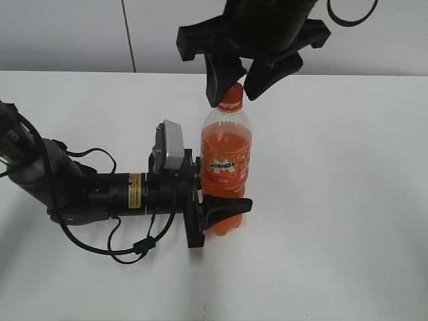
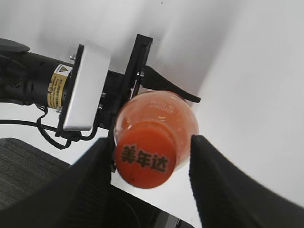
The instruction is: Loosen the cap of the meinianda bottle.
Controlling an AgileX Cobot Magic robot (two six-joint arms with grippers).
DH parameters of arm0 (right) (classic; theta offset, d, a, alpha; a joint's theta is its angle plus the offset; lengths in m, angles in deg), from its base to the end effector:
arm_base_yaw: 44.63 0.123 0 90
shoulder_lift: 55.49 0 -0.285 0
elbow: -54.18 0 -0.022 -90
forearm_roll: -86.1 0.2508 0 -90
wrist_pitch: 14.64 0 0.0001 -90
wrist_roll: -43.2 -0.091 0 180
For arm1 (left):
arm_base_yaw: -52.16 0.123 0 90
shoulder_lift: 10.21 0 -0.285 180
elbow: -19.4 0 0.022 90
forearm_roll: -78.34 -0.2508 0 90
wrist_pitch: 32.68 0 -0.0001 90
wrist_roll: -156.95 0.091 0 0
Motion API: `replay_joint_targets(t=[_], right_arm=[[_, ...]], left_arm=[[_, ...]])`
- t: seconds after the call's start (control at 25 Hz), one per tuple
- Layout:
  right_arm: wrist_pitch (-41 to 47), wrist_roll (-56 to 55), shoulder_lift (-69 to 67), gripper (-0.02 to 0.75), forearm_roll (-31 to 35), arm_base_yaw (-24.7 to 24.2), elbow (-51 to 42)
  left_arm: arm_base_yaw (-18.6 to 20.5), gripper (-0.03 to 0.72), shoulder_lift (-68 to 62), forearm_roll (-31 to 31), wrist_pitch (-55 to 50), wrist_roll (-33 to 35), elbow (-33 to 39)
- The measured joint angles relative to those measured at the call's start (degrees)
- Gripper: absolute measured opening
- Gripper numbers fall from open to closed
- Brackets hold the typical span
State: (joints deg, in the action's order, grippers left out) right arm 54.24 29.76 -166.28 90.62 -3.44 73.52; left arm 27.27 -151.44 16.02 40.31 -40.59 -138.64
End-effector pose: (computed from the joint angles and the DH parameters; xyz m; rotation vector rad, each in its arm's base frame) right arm 0.2838 0.2573 0.3196 -0.6627 2.7763 0.3267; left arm 0.2961 -0.2223 0.0539 1.2089 1.4075 -1.0898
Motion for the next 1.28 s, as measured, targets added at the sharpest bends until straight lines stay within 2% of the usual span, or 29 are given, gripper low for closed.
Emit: replay_joint_targets(t=[0.28,0.52,0.8,1.04,1.28], right_arm=[[-0.65,0.46,-0.15,0.383,-0.06,0.00,0.00],[-1.03,1.00,-0.22,0.279,-0.24,0.00,0.00],[-0.88,5.28,-0.22,0.276,-0.58,0.00,0.00],[-0.31,17.63,-0.22,0.275,-1.03,0.00,0.05],[-0.20,42.33,-0.04,0.275,-1.71,0.06,0.05]], left_arm=[[0.00,0.384,0.00,0.00,0.00,0.00,0.00],[0.00,0.384,0.00,0.04,0.00,0.00,0.00],[0.00,0.384,0.00,0.11,-0.05,0.00,0.00],[0.00,0.384,0.00,0.06,-0.05,0.05,0.00],[0.00,0.384,0.00,0.10,-0.09,0.11,0.00]])
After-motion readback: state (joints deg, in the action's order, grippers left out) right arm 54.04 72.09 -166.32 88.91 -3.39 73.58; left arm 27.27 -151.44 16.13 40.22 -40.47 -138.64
